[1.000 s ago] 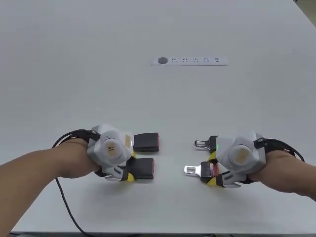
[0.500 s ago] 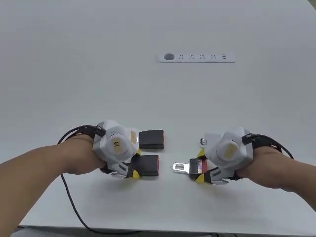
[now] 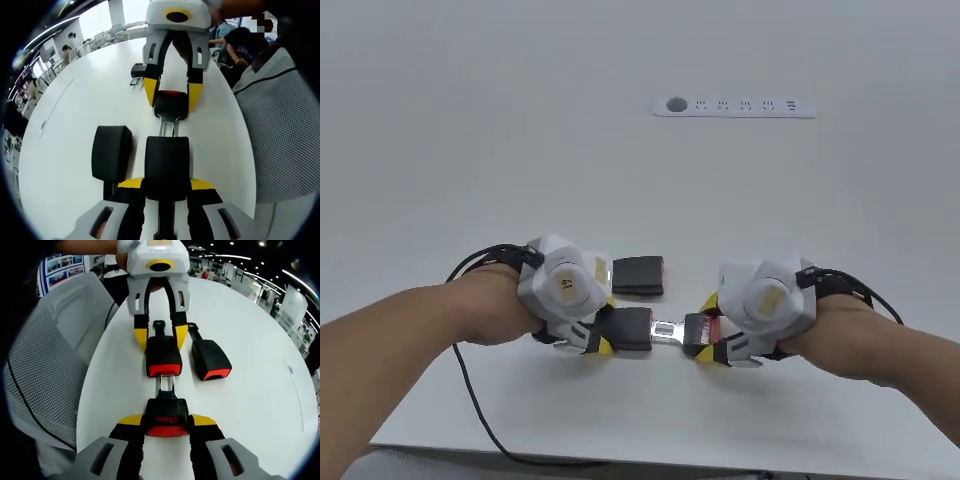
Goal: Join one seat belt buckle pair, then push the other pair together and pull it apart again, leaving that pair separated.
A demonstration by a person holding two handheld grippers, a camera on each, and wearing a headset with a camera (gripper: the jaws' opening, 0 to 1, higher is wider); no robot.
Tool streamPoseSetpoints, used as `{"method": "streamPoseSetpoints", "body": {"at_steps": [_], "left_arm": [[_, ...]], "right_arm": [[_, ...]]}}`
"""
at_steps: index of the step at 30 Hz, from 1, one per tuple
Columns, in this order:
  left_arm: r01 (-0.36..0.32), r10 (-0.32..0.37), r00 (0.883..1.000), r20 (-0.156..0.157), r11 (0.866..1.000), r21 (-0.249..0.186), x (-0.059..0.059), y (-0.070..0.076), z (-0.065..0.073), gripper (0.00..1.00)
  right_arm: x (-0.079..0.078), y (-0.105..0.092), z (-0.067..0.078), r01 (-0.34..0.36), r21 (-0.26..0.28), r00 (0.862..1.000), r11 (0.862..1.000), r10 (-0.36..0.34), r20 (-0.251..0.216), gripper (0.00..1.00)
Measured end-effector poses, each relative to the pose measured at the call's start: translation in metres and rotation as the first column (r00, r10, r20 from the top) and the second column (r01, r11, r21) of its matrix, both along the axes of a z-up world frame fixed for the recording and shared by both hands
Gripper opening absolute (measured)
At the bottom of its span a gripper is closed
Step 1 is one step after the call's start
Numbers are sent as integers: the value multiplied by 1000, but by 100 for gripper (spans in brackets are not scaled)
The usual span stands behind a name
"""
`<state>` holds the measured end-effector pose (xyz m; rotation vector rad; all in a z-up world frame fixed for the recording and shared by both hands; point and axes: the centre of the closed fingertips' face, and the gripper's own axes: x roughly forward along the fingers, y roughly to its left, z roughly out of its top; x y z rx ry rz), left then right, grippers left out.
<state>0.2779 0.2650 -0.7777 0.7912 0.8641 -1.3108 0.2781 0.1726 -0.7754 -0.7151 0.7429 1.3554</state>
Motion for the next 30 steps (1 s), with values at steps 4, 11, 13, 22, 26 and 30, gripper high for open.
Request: {"method": "streamPoseSetpoints", "body": {"at_steps": [4, 11, 13, 22, 26, 30], "left_arm": [[-1, 1, 1000, -5, 1000, -2, 0, 0, 0, 33], [-7, 7, 1000, -12, 1000, -6, 0, -1, 0, 33], [-8, 8, 1000, -13, 1000, -6, 1, -1, 1, 33], [7, -7, 1000, -4, 1000, -4, 1, -2, 1, 33], [15, -15, 1000, -8, 1000, -6, 0, -3, 1, 32], [18, -18, 1000, -9, 1000, -3, 0, -3, 0, 32]], "right_arm": [[0, 0, 0, -13, -6, 1000, 1000, 13, -2, 32], [-1, 8, 1, -32, 20, 1000, 999, 32, 2, 32], [0, 10, 0, -31, 29, 1000, 999, 31, 0, 31], [0, 12, 0, -42, 27, 999, 999, 42, -1, 30], [1, 13, -1, -49, 27, 999, 998, 49, -1, 30], [0, 17, 0, -60, 22, 998, 998, 60, 0, 29]]}}
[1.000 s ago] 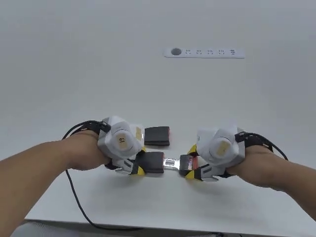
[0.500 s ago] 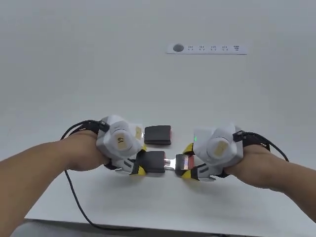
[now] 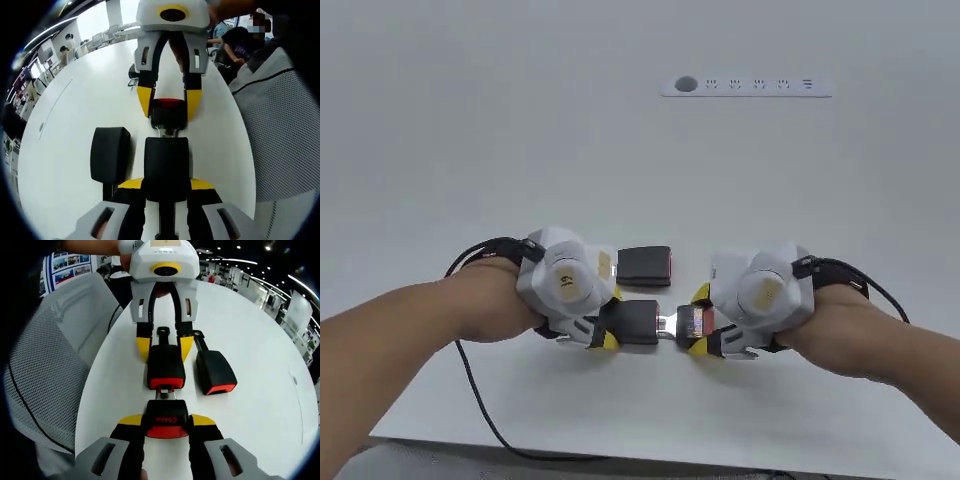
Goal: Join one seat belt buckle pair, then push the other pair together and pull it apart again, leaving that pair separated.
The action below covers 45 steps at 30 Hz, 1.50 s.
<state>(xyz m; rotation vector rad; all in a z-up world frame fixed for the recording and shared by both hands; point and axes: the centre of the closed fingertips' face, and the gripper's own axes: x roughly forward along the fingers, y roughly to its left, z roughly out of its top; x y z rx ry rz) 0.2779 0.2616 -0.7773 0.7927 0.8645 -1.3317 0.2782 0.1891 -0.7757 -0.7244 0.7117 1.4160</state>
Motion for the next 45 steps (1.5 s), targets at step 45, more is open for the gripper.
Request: {"method": "streamPoseSetpoints", "body": {"at_steps": [45], "left_arm": [[-11, 11, 1000, -1, 999, -44, 1, 2, -2, 31]], "right_arm": [[1, 9, -1, 14, 25, 1000, 1000, -14, -1, 29]]}}
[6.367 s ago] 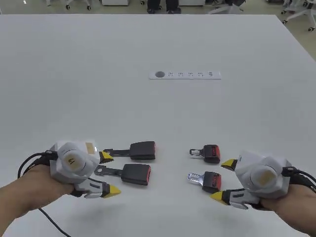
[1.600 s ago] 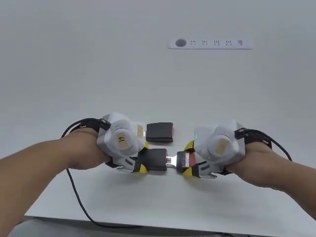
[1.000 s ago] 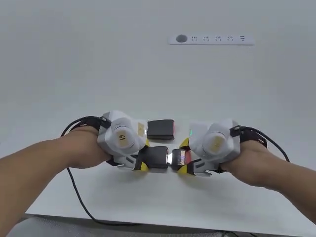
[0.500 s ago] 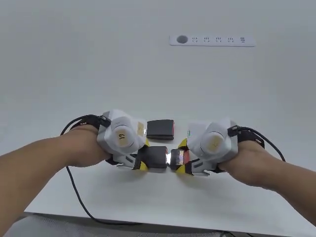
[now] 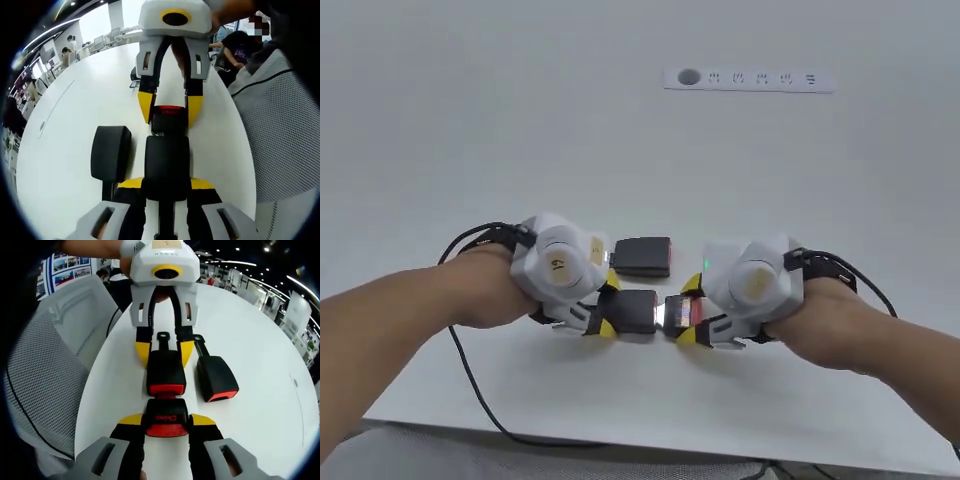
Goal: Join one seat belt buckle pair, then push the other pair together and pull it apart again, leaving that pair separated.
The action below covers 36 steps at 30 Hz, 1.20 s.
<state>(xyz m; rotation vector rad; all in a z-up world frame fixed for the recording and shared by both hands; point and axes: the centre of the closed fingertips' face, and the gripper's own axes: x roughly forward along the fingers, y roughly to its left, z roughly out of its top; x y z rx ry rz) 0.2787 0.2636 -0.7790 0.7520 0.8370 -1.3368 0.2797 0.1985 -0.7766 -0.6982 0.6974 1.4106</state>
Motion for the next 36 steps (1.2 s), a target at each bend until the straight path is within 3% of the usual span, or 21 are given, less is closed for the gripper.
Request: {"method": "streamPoseSetpoints", "body": {"at_steps": [23, 29, 36], "left_arm": [[-10, 10, 1000, -2, 1000, 13, -2, -1, 1, 32], [-25, 25, 1000, 4, 1000, -2, -2, 1, 1, 32], [-36, 36, 999, -10, 999, 8, -1, 1, 0, 33]], "right_arm": [[1, 2, 1, 8, -9, 1000, 1000, -8, -1, 31], [-1, 2, 1, 5, -7, 1000, 1000, -5, -2, 31], [-2, 0, 1, 18, -7, 1000, 1000, -18, -15, 33]]}}
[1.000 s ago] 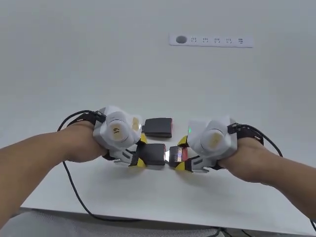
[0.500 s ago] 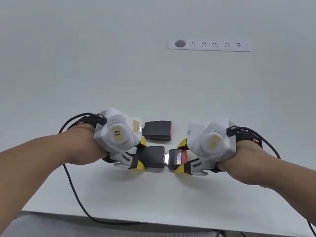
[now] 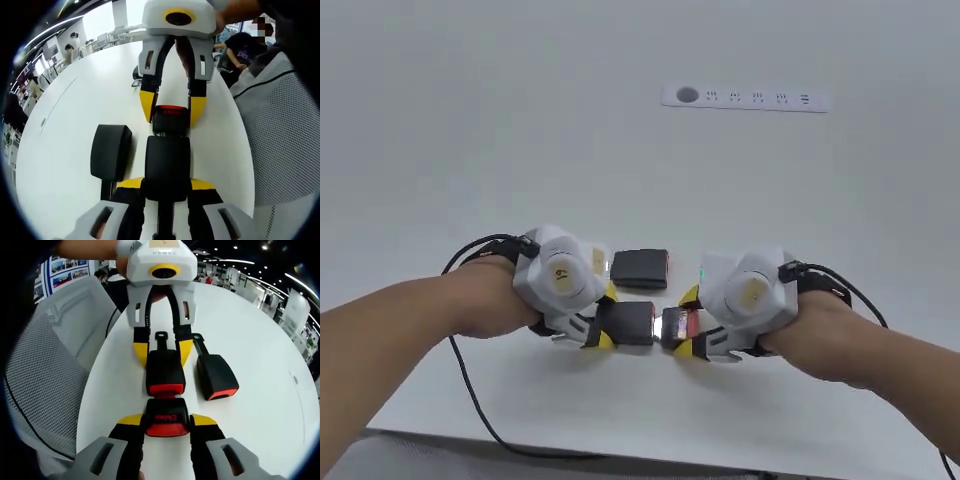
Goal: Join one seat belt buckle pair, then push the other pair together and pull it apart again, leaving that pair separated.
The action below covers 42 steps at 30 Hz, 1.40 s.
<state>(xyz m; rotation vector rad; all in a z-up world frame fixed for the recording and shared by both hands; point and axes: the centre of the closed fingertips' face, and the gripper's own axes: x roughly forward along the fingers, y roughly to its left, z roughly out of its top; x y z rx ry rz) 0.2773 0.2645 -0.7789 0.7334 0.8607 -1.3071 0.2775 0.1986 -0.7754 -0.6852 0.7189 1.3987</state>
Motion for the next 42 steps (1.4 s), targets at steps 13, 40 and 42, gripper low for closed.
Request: {"method": "streamPoseSetpoints", "body": {"at_steps": [13, 40, 42], "left_arm": [[-53, 54, 998, 10, 997, -48, 3, -6, 32, 34], [-13, 21, 992, 128, 998, -63, 56, -35, 58, 40], [-18, 25, 992, 127, 998, -61, 60, -32, 56, 40]], "right_arm": [[1, -4, 21, 15, 16, 1000, 1000, -15, 8, 32], [56, -99, 37, 115, -55, 989, 992, -109, 100, 28], [60, -107, 35, 120, -75, 987, 990, -111, 112, 29]]}}
